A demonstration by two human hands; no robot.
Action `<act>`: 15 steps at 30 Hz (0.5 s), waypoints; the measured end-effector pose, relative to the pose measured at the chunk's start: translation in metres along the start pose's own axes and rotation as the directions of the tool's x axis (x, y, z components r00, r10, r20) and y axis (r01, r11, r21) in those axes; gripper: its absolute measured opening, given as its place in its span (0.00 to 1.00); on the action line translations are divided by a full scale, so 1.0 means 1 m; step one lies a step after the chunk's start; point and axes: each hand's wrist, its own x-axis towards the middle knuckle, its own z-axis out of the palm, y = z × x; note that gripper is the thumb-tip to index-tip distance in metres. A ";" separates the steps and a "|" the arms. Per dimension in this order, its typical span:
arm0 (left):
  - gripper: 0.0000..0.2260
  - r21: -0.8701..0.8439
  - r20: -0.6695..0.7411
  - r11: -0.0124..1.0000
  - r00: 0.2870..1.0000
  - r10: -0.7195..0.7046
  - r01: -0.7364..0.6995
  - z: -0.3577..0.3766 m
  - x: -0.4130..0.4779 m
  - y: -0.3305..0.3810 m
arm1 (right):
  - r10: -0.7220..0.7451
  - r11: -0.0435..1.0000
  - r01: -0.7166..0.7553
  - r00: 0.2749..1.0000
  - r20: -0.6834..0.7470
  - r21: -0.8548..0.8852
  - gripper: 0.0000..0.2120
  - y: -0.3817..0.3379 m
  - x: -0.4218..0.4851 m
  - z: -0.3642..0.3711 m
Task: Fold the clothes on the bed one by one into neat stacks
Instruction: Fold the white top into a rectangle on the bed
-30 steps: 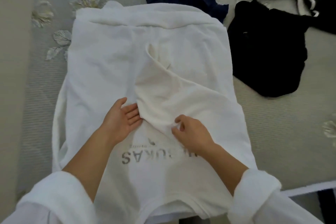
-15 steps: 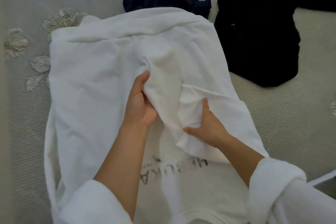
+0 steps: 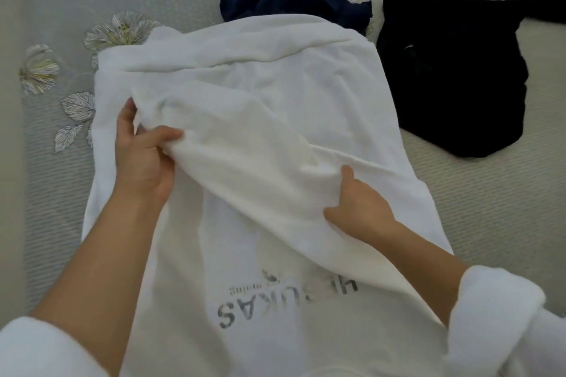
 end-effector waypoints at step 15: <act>0.18 0.986 0.168 -0.053 0.913 0.371 -0.160 0.032 0.131 0.036 | -0.163 0.984 0.171 0.794 -0.586 -0.042 0.18 -0.064 0.183 -0.146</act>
